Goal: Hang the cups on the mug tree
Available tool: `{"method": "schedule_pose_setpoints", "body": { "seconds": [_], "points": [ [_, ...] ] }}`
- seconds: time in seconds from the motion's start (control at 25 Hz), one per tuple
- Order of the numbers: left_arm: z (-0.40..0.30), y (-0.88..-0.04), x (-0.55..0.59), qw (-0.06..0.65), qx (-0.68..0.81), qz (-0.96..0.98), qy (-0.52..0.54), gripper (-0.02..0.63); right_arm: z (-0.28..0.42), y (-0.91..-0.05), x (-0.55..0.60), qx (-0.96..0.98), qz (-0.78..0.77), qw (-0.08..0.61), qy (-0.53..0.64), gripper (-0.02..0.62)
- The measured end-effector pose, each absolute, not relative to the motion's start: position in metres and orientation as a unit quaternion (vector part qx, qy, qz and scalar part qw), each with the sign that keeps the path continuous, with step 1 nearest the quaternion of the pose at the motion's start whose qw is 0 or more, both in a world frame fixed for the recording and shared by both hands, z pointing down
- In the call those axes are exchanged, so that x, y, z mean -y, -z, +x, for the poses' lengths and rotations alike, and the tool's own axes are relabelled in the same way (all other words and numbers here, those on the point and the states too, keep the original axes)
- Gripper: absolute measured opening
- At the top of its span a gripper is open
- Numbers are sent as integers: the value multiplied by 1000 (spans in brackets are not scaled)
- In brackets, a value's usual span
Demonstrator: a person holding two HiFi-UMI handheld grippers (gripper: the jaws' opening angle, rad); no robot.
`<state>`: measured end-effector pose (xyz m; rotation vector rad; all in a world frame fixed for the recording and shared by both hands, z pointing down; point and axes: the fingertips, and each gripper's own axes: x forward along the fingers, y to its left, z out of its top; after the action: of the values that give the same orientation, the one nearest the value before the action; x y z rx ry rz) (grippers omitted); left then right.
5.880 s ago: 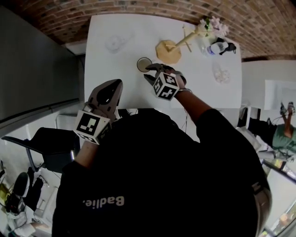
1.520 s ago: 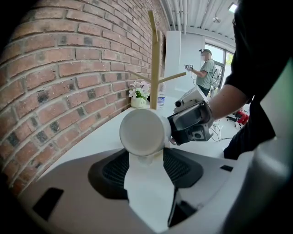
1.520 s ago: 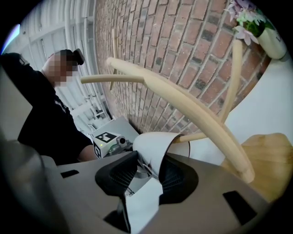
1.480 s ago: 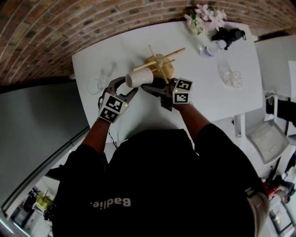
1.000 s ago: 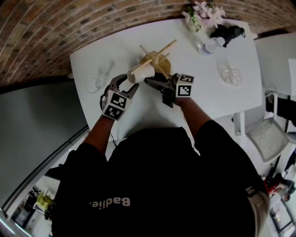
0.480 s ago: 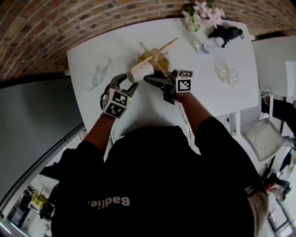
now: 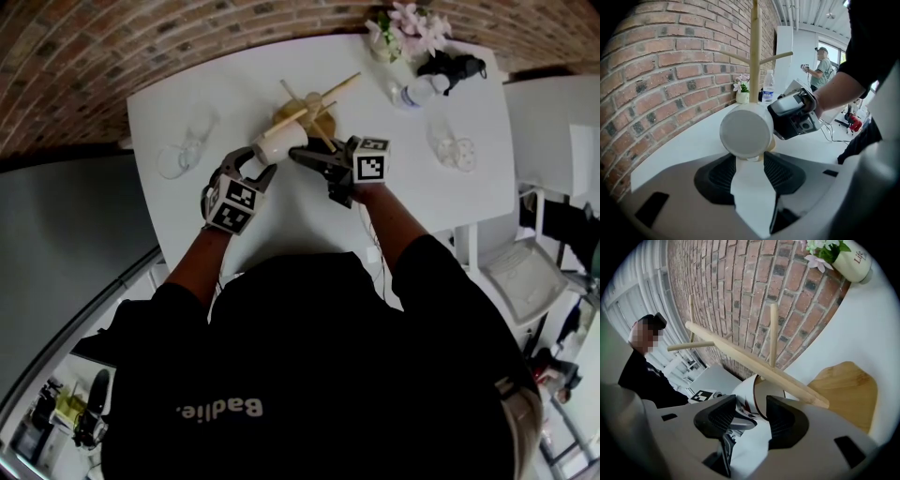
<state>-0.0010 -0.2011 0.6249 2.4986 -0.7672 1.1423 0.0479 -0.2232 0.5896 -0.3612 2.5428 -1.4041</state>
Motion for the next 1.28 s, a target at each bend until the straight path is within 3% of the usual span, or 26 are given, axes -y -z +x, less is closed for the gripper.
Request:
{"method": "schedule_pose_setpoints", "body": {
  "seconds": [0.92, 1.28],
  "points": [
    [-2, -626, 201, 159, 285, 872, -366, 273, 97, -582, 218, -875, -233, 51, 420, 232],
    [-30, -573, 171, 167, 305, 881, -322, 279, 111, -541, 182, -882, -275, 29, 383, 230]
  ]
}}
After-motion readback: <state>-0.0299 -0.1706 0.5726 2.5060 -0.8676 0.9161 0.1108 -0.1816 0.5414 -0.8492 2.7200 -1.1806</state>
